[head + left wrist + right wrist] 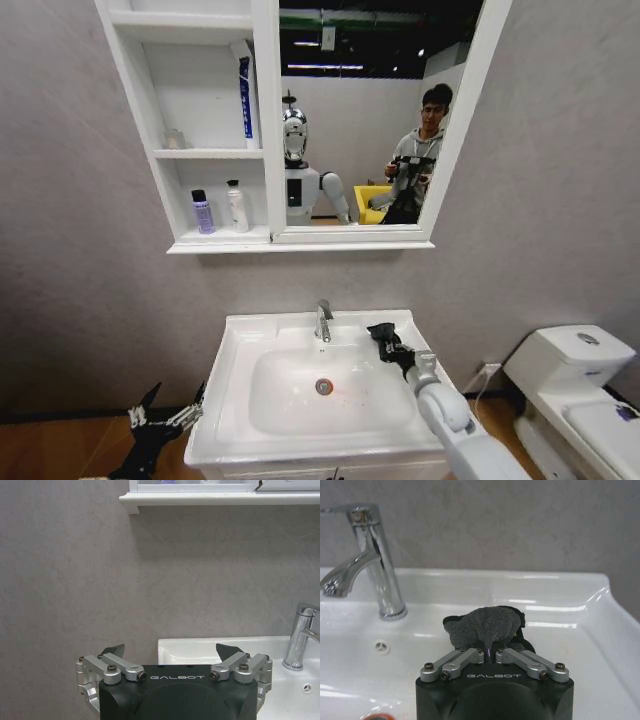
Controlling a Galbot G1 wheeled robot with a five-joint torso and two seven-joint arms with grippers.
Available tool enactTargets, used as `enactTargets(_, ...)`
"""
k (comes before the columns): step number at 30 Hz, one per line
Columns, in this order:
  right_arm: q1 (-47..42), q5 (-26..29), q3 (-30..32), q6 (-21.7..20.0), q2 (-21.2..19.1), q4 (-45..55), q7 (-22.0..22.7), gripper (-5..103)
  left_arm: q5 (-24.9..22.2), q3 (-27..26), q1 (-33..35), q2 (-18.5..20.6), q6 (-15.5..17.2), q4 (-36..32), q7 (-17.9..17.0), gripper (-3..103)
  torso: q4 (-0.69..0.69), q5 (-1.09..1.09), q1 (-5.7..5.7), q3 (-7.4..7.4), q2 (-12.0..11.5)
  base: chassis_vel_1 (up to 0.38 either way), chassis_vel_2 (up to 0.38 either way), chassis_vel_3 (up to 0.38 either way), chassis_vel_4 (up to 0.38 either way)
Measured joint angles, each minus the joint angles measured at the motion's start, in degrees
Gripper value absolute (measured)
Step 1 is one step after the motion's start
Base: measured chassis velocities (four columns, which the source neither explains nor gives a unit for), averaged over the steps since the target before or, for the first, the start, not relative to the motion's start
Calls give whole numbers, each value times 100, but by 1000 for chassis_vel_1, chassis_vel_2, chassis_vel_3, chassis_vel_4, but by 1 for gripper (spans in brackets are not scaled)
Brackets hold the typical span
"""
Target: Move facial cleanser and shampoo from washbasin to cabinet, then wipe washbasin with towel.
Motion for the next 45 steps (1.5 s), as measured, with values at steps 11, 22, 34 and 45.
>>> enactTargets(11, 0, 229, -407, -475, 113, -695, 416, 5, 0, 0, 0, 0, 0, 0, 0, 100, 0, -1, 0, 0, 0, 0, 0, 0, 0)
enactTargets(22, 426, 1148, -718, -770, 307, -1190, 581, 5, 0, 0, 0, 0, 0, 0, 0, 100, 0, -1, 0, 0, 0, 0, 0, 0, 0)
enactTargets(34, 1096, 1804, -1560, -1031, 1132, -1627, 340, 5, 0, 0, 0, 0, 1, 0, 0, 100, 2, -1, 1, 1, 0, 0, 0, 0, 0)
enactTargets(45, 1205, 1005, -1474, -765, 1265, -1968, 294, 5, 0, 0, 0, 0, 0, 0, 0, 100, 2, 1, 1, 1, 0, 0, 0, 0, 0)
